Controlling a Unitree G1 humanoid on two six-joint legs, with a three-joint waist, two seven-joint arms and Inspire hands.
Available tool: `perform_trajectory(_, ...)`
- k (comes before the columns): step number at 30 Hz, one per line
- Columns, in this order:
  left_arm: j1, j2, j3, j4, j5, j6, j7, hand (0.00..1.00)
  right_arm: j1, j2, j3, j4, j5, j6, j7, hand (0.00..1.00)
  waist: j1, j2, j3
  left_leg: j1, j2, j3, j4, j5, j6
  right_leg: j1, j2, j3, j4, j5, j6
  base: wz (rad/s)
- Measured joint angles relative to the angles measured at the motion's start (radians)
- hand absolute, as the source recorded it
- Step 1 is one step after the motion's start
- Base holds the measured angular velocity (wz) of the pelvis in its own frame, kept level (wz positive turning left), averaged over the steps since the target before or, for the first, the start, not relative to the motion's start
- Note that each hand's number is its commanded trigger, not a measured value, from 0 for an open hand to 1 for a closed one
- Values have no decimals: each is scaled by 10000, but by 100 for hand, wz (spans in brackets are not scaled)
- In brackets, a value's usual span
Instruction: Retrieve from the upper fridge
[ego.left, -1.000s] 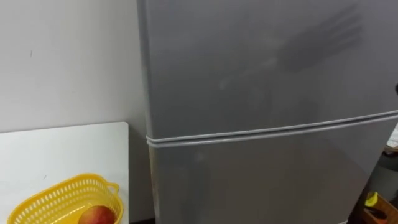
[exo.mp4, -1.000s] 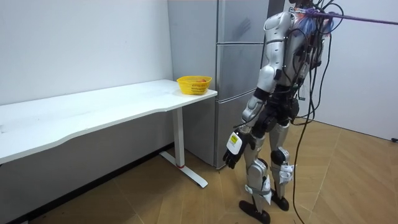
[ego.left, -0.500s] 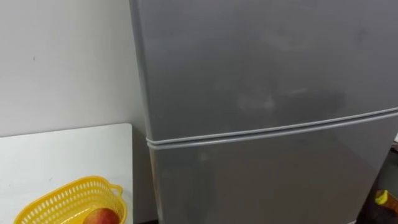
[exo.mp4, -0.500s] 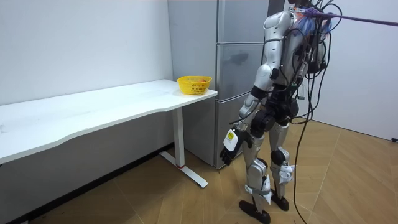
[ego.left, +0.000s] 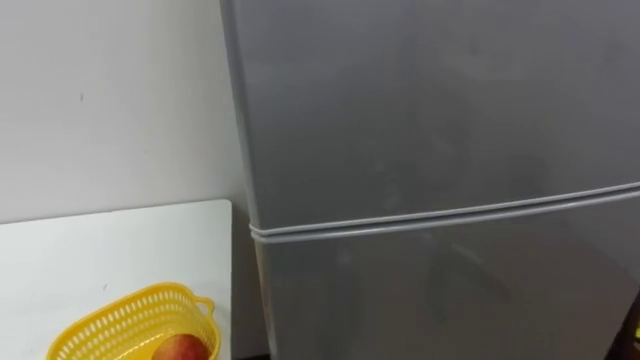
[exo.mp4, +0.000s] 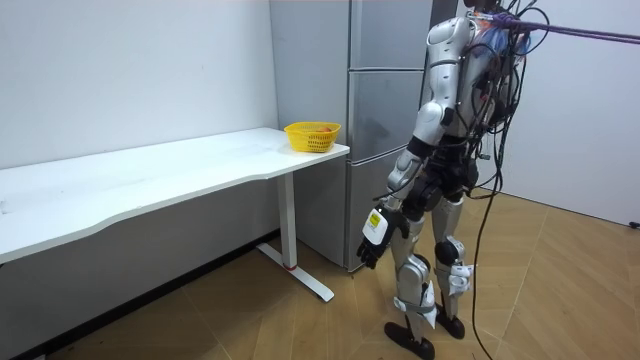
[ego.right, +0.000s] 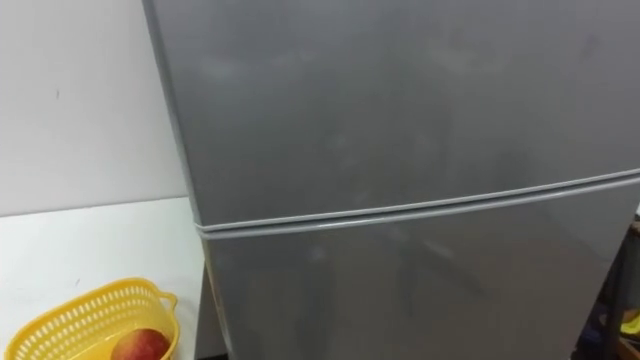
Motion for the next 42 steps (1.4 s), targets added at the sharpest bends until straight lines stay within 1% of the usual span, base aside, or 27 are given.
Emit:
perform_trajectory(2, 30, 1, 0, -4, 1, 9, -10, 0, -25, 29, 2, 473, 156, -8, 126, 0, -20, 13, 9, 8, -11, -40, 24, 0, 2, 35, -7, -20, -1, -1, 2, 6)
perform_trajectory(5, -7, 4, 38, -80, 17, 32, -51, 0, -94, 33, -17, 1522, 572, -6, 263, 0, -37, -16, 30, 44, -75, -241, 48, -3, 10, 146, -25, -123, -14, -42, 25, 15)
perform_trajectory(8, 121, -12, 41, -458, 324, 58, -217, 0, -158, 36, -13, 2644, 570, 9, 619, 0, 10, -58, 28, 38, -134, -317, 51, -2, 14, 172, -52, -179, 2, -83, 43, 8)
perform_trajectory(9, 127, -12, 41, -486, 325, 61, -219, 0, -155, 36, -11, 2768, 591, 33, 688, 0, 21, -64, 29, 38, -134, -324, 52, -2, 14, 171, -58, -181, 2, -86, 46, 0)
perform_trajectory(11, 134, -13, 40, -483, 361, 119, -228, 0, -155, 38, -4, 3110, 848, 223, 946, 0, 47, -84, 31, 41, -135, -339, 46, -4, 20, 169, -75, -188, 1, -98, 62, 0)
perform_trajectory(12, 134, -12, 41, -482, 368, 130, -230, 0, -151, 42, -3, 3171, 886, 242, 1016, 0, 56, -90, 33, 41, -137, -341, 44, -5, 21, 171, -77, -188, -1, -105, 65, 0)
perform_trajectory(16, 119, -9, 40, -479, 407, 133, -330, 0, -161, 62, 263, 3539, 930, 394, 1595, 0, 199, -173, 92, 35, -141, -343, -11, -8, 20, 138, -71, -184, -22, -150, 65, 0)
perform_trajectory(19, 173, -27, 18, -477, 506, 134, -464, 0, -217, 95, 410, 3566, 830, 400, 2017, 0, 266, -251, 94, 8, -137, -320, -10, -11, 17, 149, -58, -217, -121, -153, 59, 2)
perform_trajectory(23, 225, -32, 41, -464, 601, 142, -598, 0, -557, 98, 445, 4020, 836, 398, 2675, 0, 280, -262, 85, 13, -137, -301, -6, -11, 16, 166, -56, -259, -128, -144, 51, 1)
perform_trajectory(25, 206, -37, 40, -390, 604, 136, -677, 0, -787, 115, 641, 4419, 907, 393, 3109, 0, 283, -263, 85, 4, -135, -304, 13, -11, 15, 190, -68, -393, -141, -136, 39, 8)
perform_trajectory(28, 202, -60, 41, -296, 782, 148, -841, 0, -945, 129, 742, 4831, 1062, 390, 3593, 0, 283, -255, 87, -18, -138, -336, 74, -15, 9, 248, -77, -456, -177, -137, 39, 8)
perform_trajectory(29, 202, -68, 41, -258, 784, 169, -870, 0, -967, 129, 743, 4959, 1175, 395, 3679, 0, 276, -253, 87, -12, -138, -338, 80, -15, 9, 262, -79, -465, -179, -137, 39, 5)
perform_trajectory(31, 200, -131, 44, -160, 803, 344, -982, 0, -1008, 130, 758, 5159, 1625, 427, 3959, 0, 285, -259, 86, -3, -155, -391, 92, -15, 9, 334, -83, -464, -196, -154, 48, 6)
perform_trajectory(33, 179, -181, 43, -20, 809, 437, -1100, 0, -1024, 130, 769, 5400, 1866, 436, 4148, 0, 294, -264, 85, 3, -161, -427, 105, -16, 10, 361, -84, -465, -194, -164, 55, 4)
perform_trajectory(34, 164, -215, 43, 6, 835, 531, -1179, 0, -1013, 131, 807, 5514, 2049, 503, 4269, 0, 302, -271, 88, 1, -161, -444, 118, -16, 10, 359, -82, -474, -190, -165, 55, 0)
perform_trajectory(36, 77, -228, 41, 10, 1011, 609, -1360, 0, -1005, 130, 937, 5713, 2276, 637, 4454, 0, 307, -280, 90, -9, -158, -465, 136, -16, 10, 348, -85, -496, -194, -189, 50, 4)
perform_trajectory(38, 57, -227, 44, 107, 1006, 736, -1532, 0, -985, 115, 1078, 6039, 2715, 753, 4846, 0, 384, -278, 86, 11, -157, -487, 134, -18, 12, 349, -86, -491, -149, -234, 55, 2)
perform_trajectory(39, 48, -226, 44, 107, 1006, 761, -1569, 0, -997, 108, 1076, 6138, 2800, 809, 4970, 0, 388, -277, 85, 11, -157, -497, 134, -19, 11, 349, -84, -494, -144, -238, 53, 0)
perform_trajectory(41, 46, -240, 144, 114, 1007, 807, -1756, 0, -1013, 76, 1050, 6428, 2976, 1058, 5460, 0, 427, -281, 84, 13, -159, -516, 134, -19, 12, 353, -77, -498, -141, -237, 50, 0)
perform_trajectory(42, 53, -246, 187, 122, 1006, 820, -1784, 0, -1036, 61, 1036, 6525, 3019, 1093, 5561, 0, 428, -282, 83, 19, -160, -517, 134, -19, 12, 361, -79, -504, -141, -237, 50, 0)
